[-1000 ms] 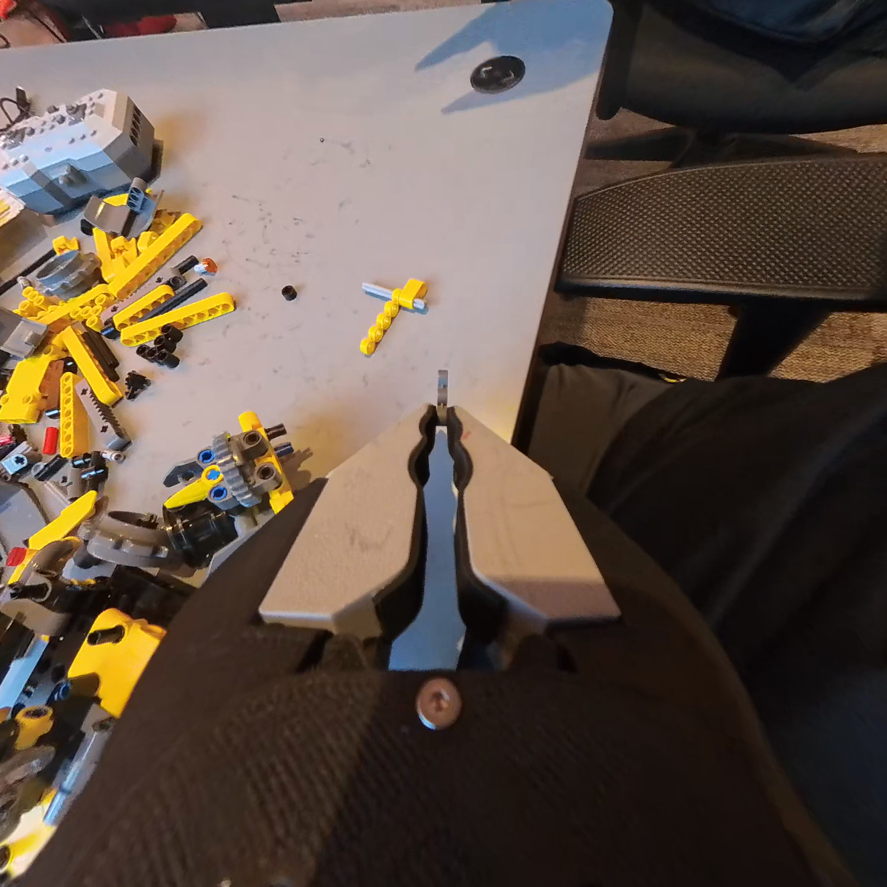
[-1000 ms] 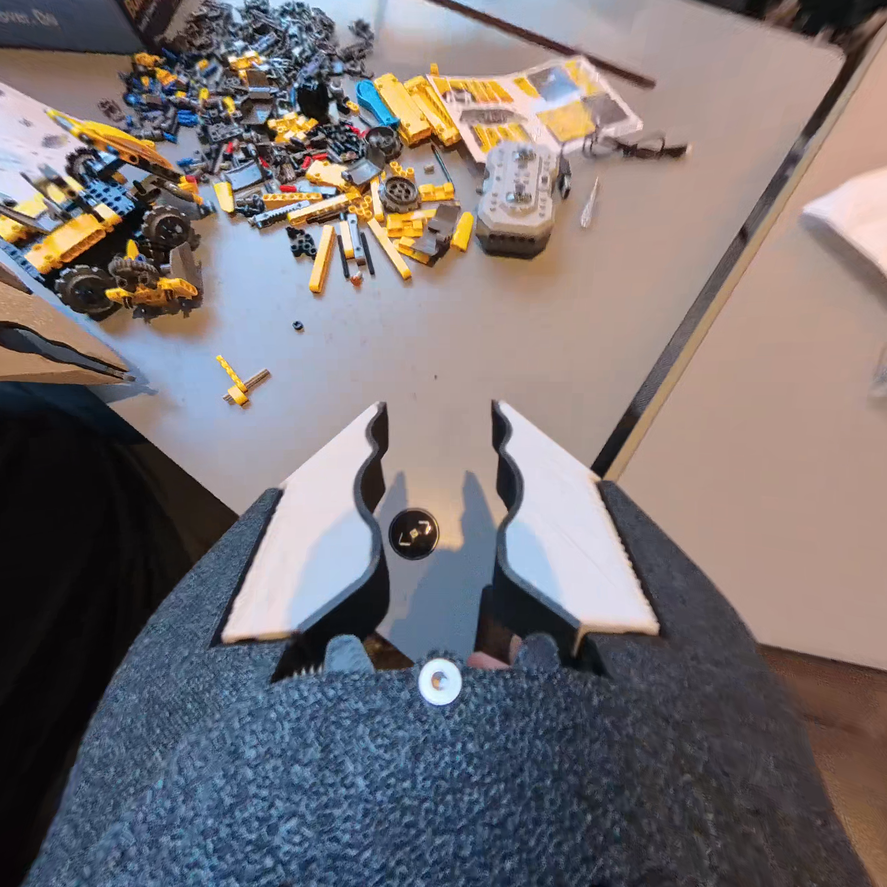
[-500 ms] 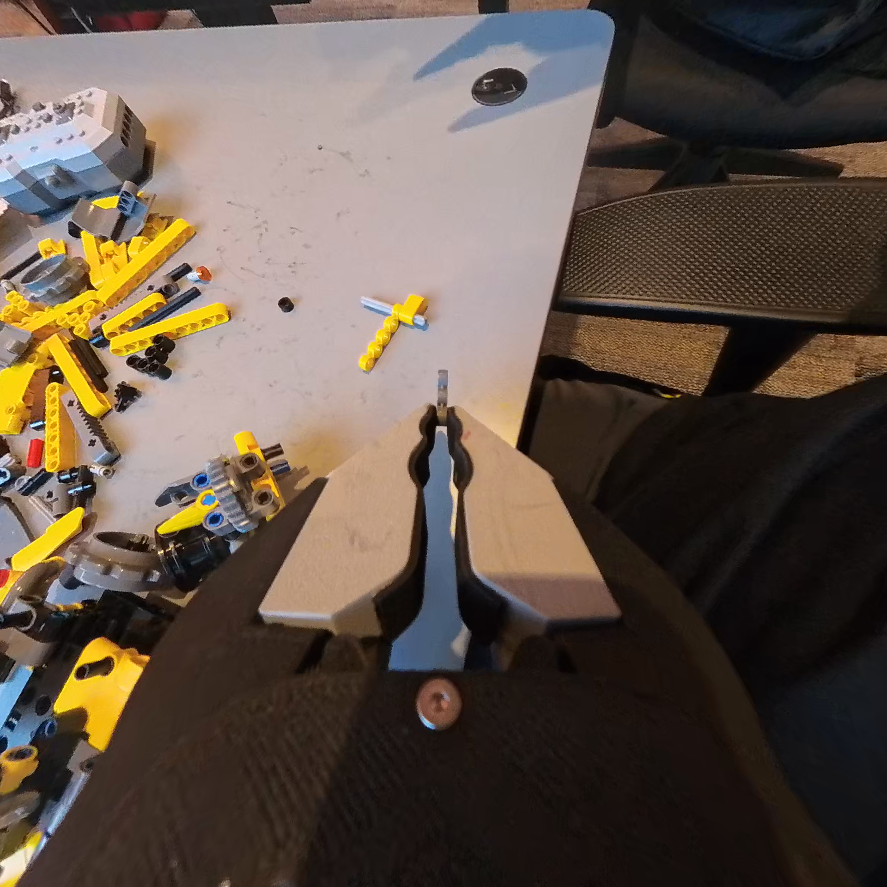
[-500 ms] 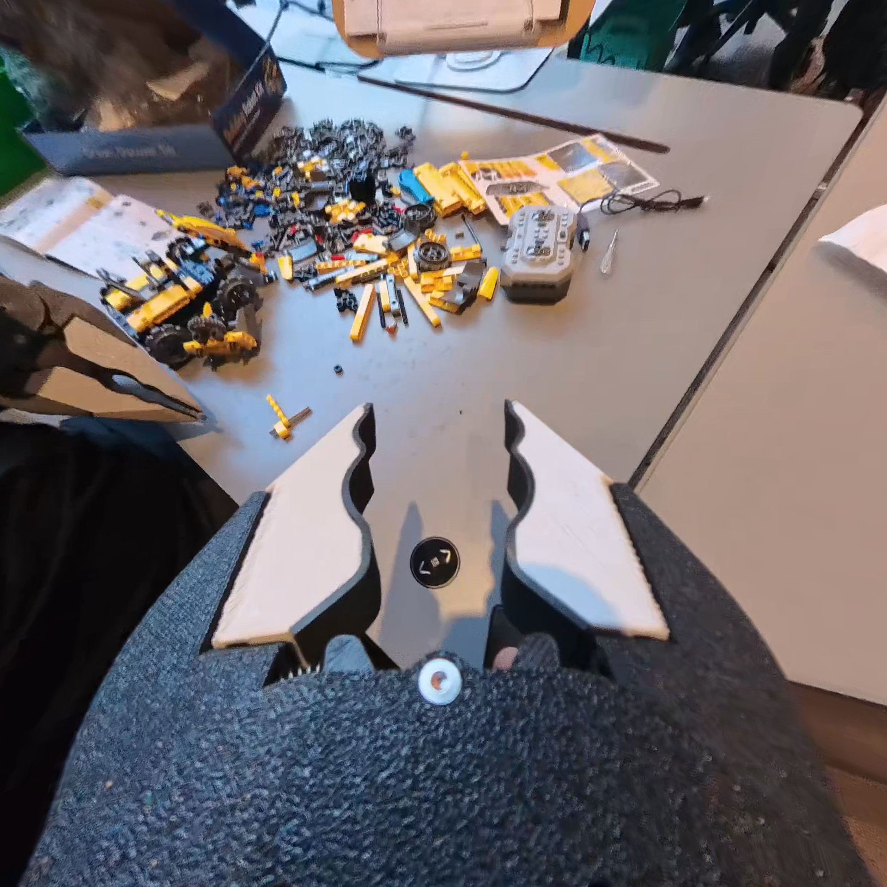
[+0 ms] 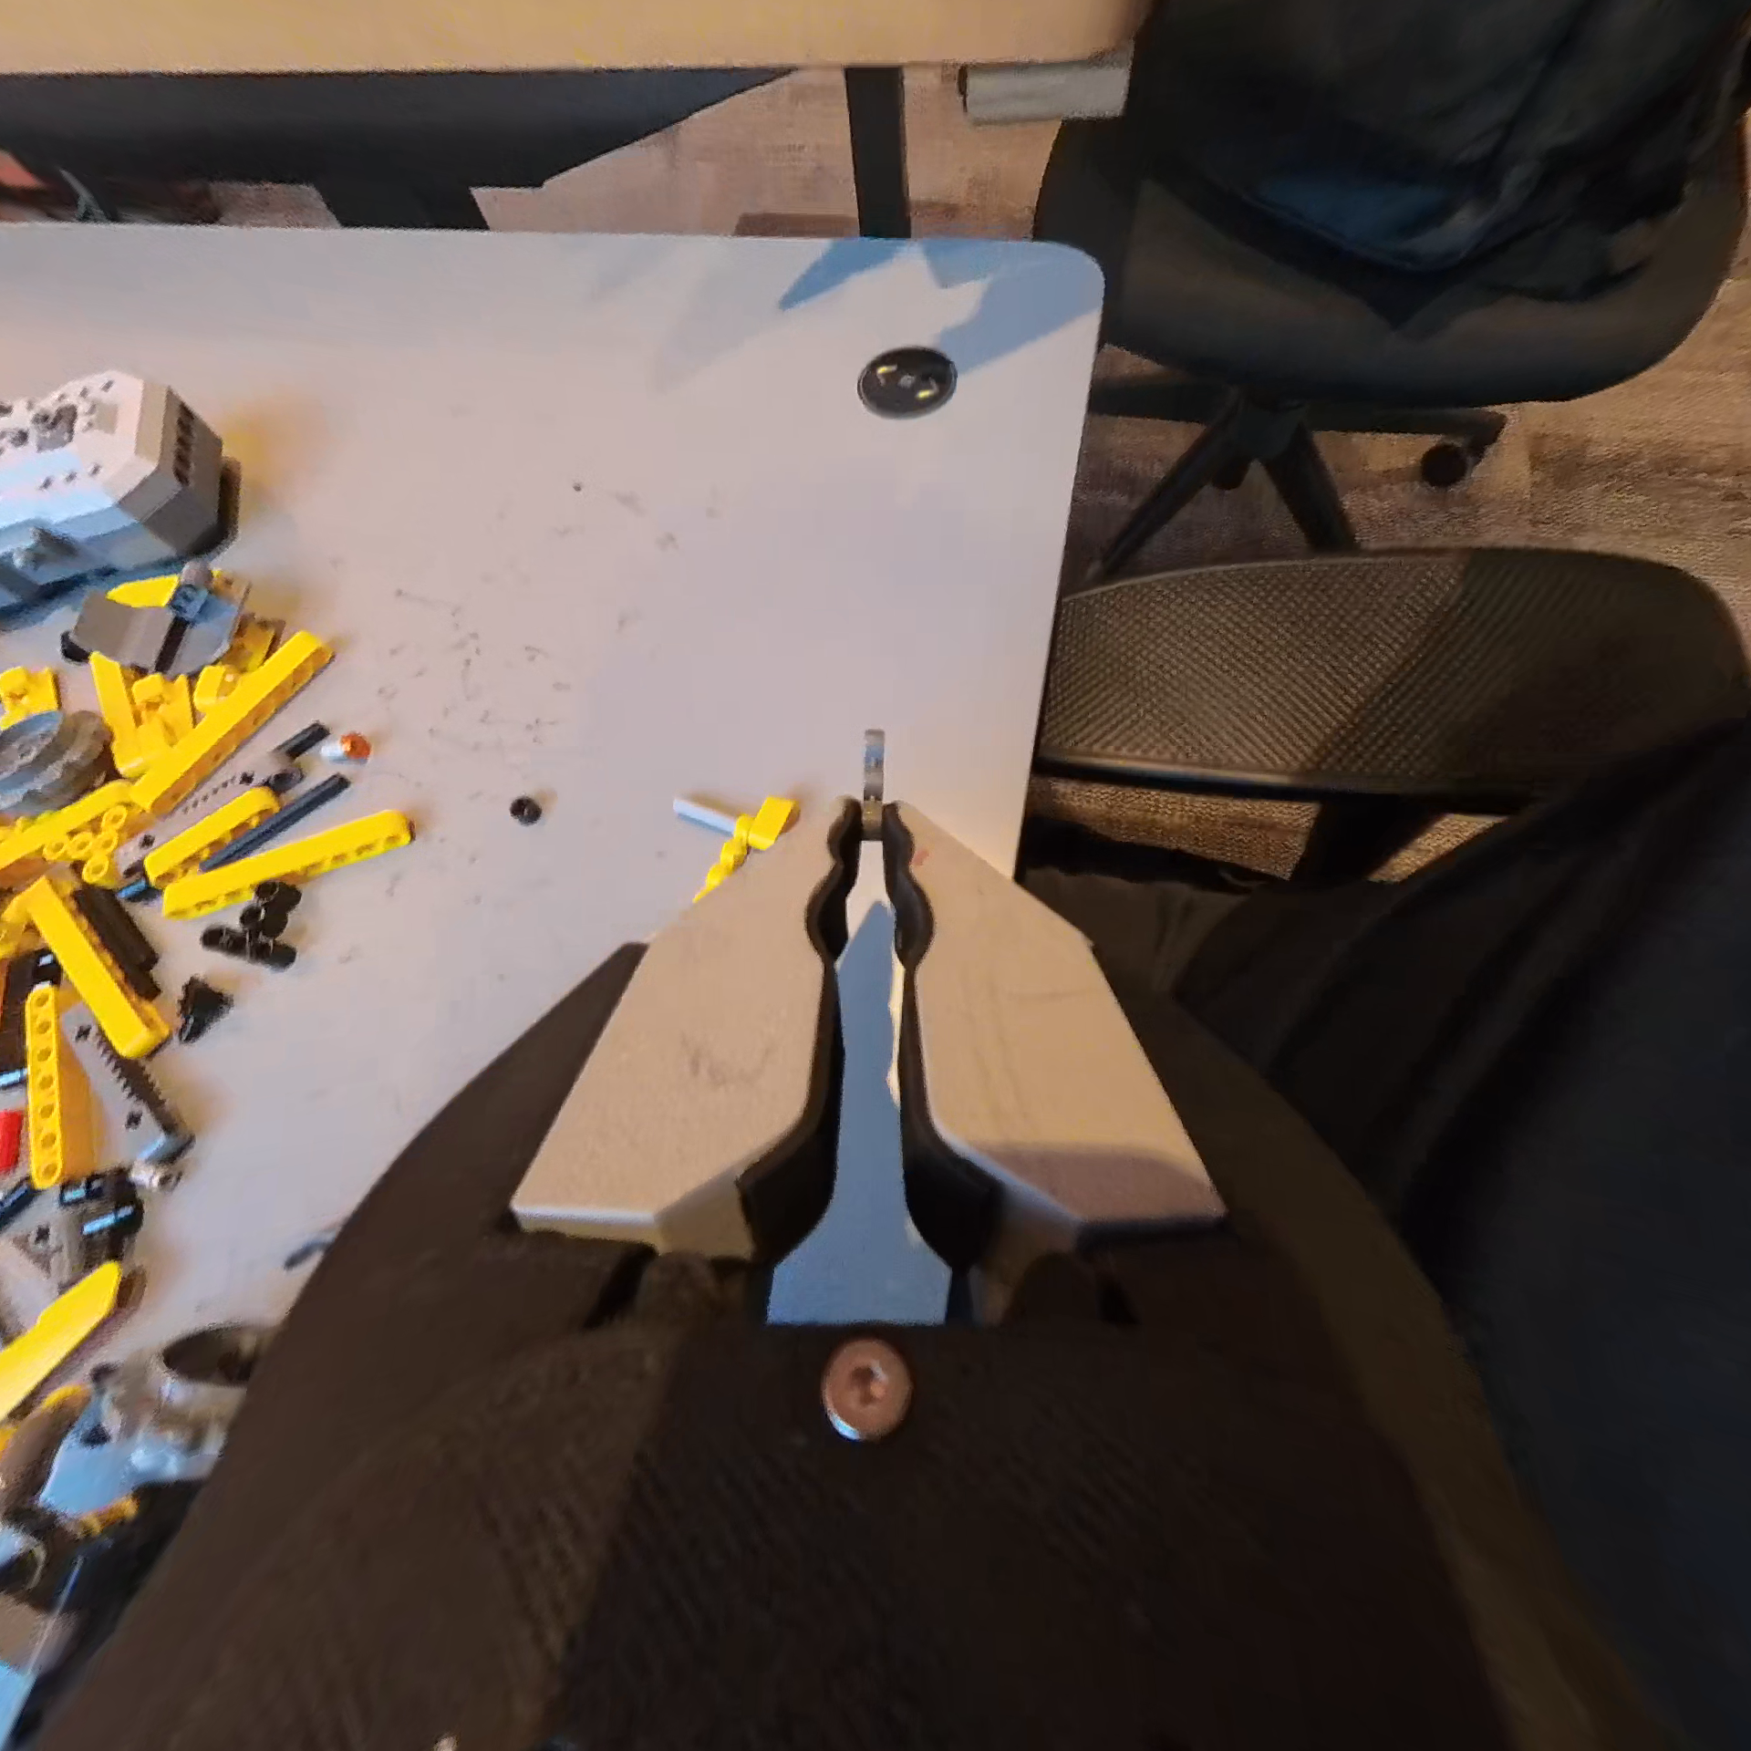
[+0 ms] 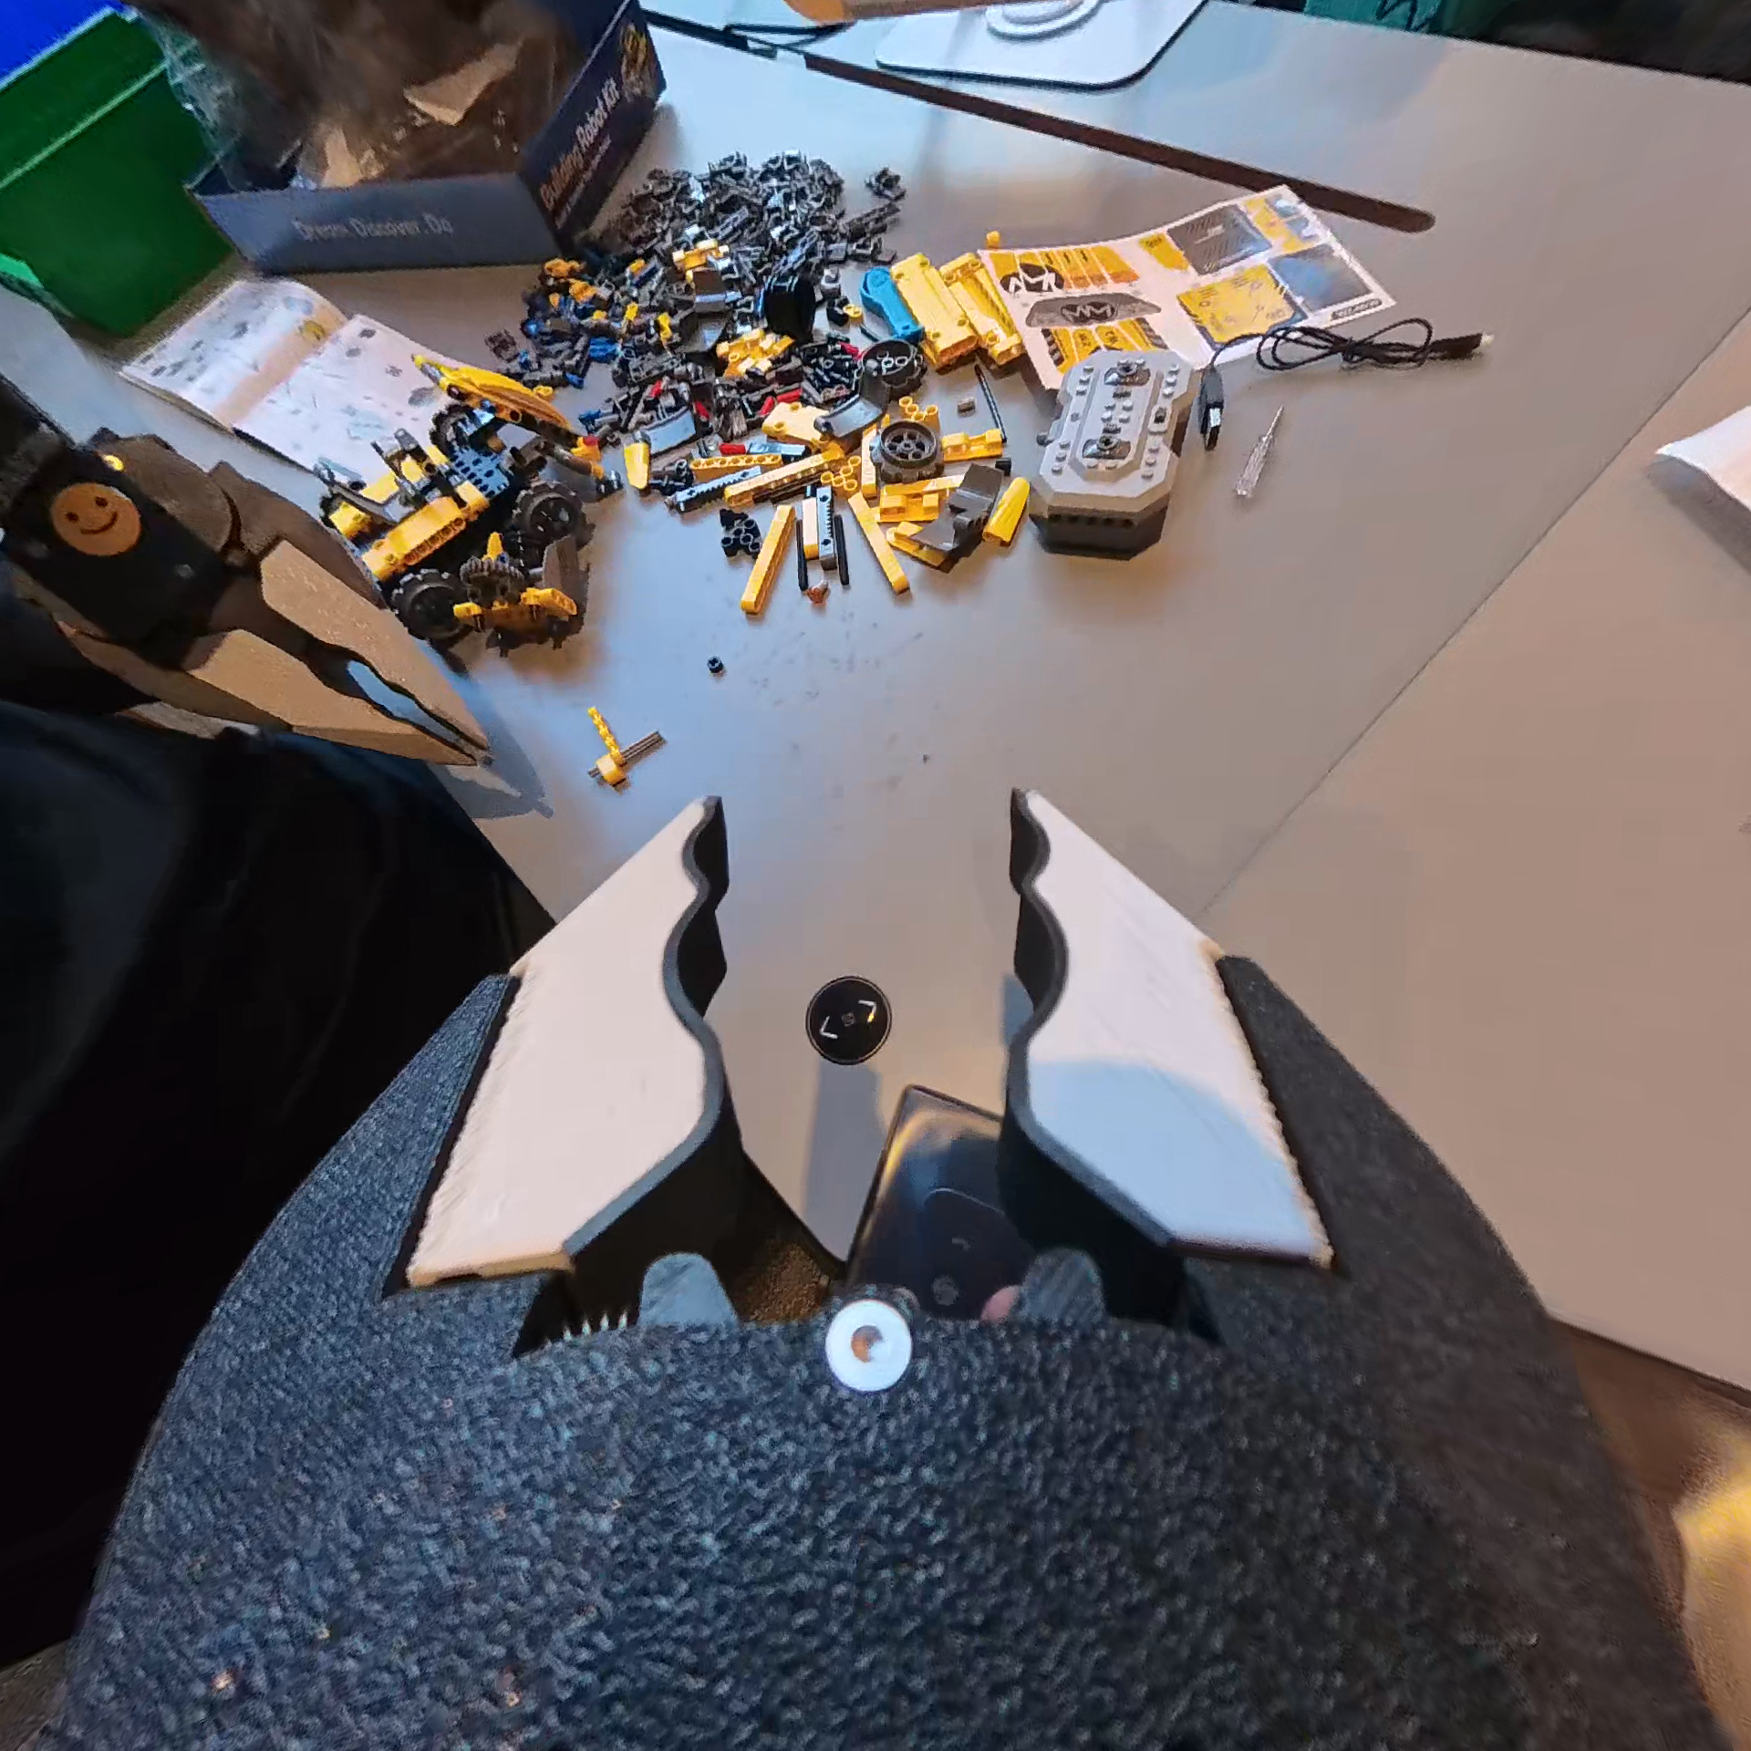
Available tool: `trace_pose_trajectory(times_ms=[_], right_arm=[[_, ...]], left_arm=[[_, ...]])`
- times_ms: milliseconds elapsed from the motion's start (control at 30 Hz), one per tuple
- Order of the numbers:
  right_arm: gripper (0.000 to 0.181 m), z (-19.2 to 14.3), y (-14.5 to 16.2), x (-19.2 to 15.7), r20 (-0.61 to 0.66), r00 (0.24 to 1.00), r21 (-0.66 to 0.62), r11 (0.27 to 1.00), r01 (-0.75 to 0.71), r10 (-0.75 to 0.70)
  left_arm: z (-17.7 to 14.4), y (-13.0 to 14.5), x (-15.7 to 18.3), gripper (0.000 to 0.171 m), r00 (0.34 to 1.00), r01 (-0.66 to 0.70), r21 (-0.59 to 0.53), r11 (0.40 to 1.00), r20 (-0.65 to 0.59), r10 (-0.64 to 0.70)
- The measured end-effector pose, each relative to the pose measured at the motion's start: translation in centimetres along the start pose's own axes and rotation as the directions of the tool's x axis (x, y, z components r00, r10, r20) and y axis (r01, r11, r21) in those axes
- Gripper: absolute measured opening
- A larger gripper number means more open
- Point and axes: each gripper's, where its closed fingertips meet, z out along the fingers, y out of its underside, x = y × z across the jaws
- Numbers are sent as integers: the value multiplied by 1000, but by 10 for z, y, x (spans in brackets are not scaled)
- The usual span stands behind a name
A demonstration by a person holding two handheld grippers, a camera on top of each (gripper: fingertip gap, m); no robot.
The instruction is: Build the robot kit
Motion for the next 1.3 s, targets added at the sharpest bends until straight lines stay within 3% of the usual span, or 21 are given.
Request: trace_pose_trajectory(times_ms=[367, 500, 600, 733, 900, 1033, 1133, 1300], right_arm=[[60, 5, -14, 7, -9, 992, -8, 992, 126, -126], [62, 17, -20, 5, 41, 992, 6, 992, 123, -123], [78, 27, -28, -8, 102, 986, 14, 991, 134, -135], [101, 34, -44, -16, 91, 978, 57, 981, 183, -188], [107, 42, -43, -20, 109, 984, -3, 990, 139, -138], [147, 54, -47, -4, -36, 983, -26, 984, 177, -177], [131, 59, -60, 5, -148, 967, 13, 978, 210, -206], [105, 81, -44, -22, 16, 977, -60, 975, 213, -212]], left_arm=[[15, -11, -16, 1, 1000, 26, -23, 999, 17, -25], [16, -7, -21, 1, 999, 40, -33, 999, 34, -39], [14, -3, -26, 1, 997, 58, -32, 998, 53, -56], [13, 2, -28, 1, 995, 88, -29, 996, 53, -87], [9, 6, -28, 1, 995, 90, -31, 995, 51, -88], [7, 5, -37, 1, 990, 122, -13, 992, 68, -121], [4, 1, -41, 1, 986, 150, 7, 989, 69, -150], [4, -12, -47, 0, 984, 169, 60, 984, 53, -172]])
